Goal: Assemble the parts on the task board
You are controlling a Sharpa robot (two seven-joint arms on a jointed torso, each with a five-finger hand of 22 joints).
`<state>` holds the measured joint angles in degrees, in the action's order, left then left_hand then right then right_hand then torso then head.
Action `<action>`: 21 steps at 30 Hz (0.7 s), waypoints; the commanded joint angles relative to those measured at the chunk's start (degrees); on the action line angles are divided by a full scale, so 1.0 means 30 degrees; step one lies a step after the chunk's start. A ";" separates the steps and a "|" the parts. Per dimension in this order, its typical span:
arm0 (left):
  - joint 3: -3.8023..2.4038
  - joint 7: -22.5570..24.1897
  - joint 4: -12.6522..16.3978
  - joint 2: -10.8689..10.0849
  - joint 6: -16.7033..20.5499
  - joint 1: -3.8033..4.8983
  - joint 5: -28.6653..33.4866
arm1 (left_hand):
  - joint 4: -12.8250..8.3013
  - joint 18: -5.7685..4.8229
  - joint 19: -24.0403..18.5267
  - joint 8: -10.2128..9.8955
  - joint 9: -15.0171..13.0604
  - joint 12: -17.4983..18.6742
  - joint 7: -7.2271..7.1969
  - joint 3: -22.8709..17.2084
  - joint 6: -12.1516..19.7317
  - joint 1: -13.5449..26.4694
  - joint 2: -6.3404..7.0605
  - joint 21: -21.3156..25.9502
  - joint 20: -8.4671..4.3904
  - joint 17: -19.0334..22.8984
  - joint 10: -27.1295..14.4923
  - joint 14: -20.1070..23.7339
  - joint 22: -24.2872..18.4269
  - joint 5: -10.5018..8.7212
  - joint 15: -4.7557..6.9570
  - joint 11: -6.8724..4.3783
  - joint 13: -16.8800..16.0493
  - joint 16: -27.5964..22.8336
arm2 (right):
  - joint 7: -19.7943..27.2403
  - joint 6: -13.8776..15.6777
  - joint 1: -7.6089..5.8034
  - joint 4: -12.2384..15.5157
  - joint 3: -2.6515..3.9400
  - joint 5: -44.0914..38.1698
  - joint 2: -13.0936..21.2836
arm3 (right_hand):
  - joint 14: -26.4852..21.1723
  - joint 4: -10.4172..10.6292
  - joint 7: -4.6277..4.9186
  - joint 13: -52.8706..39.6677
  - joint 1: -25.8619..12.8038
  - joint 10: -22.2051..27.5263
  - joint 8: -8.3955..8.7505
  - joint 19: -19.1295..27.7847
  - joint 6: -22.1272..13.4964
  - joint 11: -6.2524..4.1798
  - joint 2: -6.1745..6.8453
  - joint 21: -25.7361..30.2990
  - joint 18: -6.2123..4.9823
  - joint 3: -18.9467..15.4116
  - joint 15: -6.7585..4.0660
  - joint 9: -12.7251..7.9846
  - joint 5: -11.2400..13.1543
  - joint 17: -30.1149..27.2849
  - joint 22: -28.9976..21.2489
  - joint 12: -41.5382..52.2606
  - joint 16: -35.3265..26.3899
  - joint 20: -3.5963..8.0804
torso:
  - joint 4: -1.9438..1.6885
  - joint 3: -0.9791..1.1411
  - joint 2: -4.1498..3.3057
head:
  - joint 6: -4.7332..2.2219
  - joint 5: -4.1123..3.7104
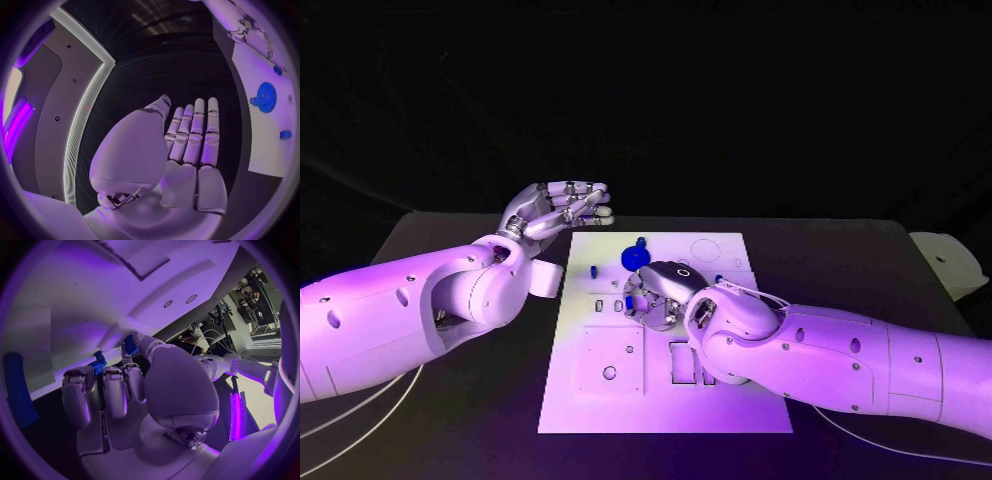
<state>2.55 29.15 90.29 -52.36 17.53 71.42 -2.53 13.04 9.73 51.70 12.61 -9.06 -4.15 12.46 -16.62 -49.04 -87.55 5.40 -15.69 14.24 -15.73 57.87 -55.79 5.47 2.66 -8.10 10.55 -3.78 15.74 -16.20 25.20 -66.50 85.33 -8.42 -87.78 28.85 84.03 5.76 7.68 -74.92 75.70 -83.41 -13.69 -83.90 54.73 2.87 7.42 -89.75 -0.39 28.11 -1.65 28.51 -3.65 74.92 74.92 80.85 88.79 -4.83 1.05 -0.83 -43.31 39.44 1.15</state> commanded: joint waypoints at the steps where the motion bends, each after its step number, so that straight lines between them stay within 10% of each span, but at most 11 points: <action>1: -0.0014 0.0121 0.0037 0.0011 -0.0251 0.0019 0.0054 | -0.0006 0.0254 0.0138 -0.0078 0.0024 0.0101 0.0457 -0.0075 -0.0097 0.0206 -0.0057 0.0133 0.0043 -0.0028 0.0129 0.0132 -0.0021 0.0065 0.0005 0.0056 -0.0027 -0.0074 | -0.0266 -0.0563 0.0085 -0.0060 -0.0072 -0.0223 0.0008 | 0.1803 0.0040 -0.0083 -0.2574 -0.0170 0.0113 -0.0126 -0.2032 0.0042 -0.0035 0.0061 -0.0085 0.0131 -0.0019 0.0160 0.0010 0.0050 0.4252 0.5026 -0.0117 0.0078 -0.0050 | -0.0003 -0.0008 -0.0001 | -0.0005 -0.0023; 21: -0.0014 0.0098 0.0084 -0.0036 -0.0267 0.0019 0.0054 | 0.0010 0.0257 0.0149 -0.0090 0.0028 0.0110 0.0452 -0.0151 -0.0108 0.0249 -0.0029 0.0139 0.0044 -0.0097 0.0142 0.0119 -0.0046 0.0065 0.0008 0.0053 -0.0024 -0.0094 | -0.0022 0.0231 0.0081 -0.0121 -0.0072 -0.0278 0.0000 | 0.1820 0.0537 0.0591 -0.2103 -0.0887 0.0710 0.0887 -0.2032 -0.1598 0.0555 0.0874 -0.0085 0.0131 -0.0469 0.0655 -0.0509 0.0212 0.4336 0.5026 -0.0787 0.0109 -0.0456 | -0.0007 -0.0007 0.0001 | -0.0017 -0.0066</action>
<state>2.55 29.10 90.37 -52.51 17.53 71.42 -2.53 13.04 9.73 51.70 12.61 -9.06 -4.15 12.46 -16.61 -49.05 -87.35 5.20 -15.47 14.24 -15.97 57.87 -55.79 5.38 2.66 -8.10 10.55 -3.78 15.74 -16.15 25.66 -66.44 85.11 -8.50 -87.88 28.82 84.02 7.11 9.41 -74.91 73.23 -81.67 -11.26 -84.11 50.15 4.62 9.89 -89.75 -0.39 26.77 -0.21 27.00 -3.19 74.91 74.91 78.71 88.79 -5.87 1.01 -0.87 -43.33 39.42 0.97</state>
